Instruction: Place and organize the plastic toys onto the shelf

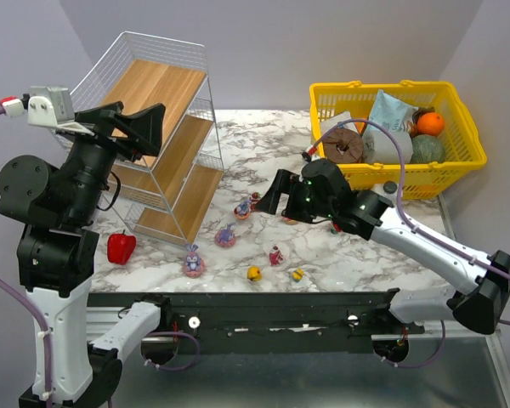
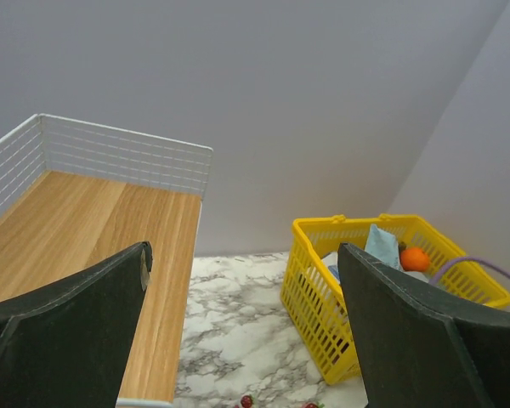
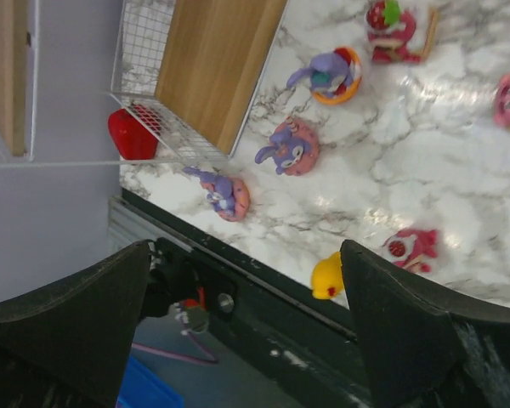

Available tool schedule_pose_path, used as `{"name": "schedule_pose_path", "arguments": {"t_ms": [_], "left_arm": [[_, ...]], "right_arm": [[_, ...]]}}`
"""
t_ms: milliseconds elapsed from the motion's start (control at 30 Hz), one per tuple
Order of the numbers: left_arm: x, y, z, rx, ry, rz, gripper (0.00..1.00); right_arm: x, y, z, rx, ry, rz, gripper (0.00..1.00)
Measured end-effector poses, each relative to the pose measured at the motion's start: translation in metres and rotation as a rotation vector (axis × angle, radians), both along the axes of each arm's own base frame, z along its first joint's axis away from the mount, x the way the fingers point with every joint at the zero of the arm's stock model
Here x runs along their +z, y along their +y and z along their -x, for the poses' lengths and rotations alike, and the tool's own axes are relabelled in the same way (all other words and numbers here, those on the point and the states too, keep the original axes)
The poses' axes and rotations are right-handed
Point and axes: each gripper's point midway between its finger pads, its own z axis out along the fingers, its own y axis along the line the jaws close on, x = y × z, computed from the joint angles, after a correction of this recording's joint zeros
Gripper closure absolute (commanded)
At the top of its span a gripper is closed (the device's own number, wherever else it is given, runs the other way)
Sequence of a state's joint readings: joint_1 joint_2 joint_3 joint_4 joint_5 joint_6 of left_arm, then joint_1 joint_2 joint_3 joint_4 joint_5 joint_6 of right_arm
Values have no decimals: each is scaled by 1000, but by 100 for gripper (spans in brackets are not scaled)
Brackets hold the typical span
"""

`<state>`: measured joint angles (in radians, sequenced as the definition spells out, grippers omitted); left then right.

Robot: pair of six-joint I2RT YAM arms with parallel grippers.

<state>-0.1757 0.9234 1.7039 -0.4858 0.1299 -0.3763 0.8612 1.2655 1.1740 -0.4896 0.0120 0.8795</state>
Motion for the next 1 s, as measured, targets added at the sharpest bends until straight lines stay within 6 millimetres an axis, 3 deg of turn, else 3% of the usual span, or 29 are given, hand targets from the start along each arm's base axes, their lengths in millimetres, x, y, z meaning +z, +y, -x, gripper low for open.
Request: {"name": "schedule_pose_path", "arguments": {"t_ms": [100, 367, 500, 667, 1000], "left_arm": [[-6, 6, 8, 21, 23, 52, 1], [-22, 13, 18, 42, 80, 168, 1], [-30, 12, 20, 34, 109, 200, 1], [-41, 7, 20, 16, 140, 215, 1], [-43, 6, 24, 12, 143, 219, 1]], "right_arm": [[-15, 18, 3, -66, 94, -38, 4], [-69, 87, 0, -133, 284, -8, 32], [-93, 109, 0, -139, 311, 43, 41], [-103, 118, -9, -162, 297, 84, 52], [-128, 112, -16, -201, 282, 183, 55]]}}
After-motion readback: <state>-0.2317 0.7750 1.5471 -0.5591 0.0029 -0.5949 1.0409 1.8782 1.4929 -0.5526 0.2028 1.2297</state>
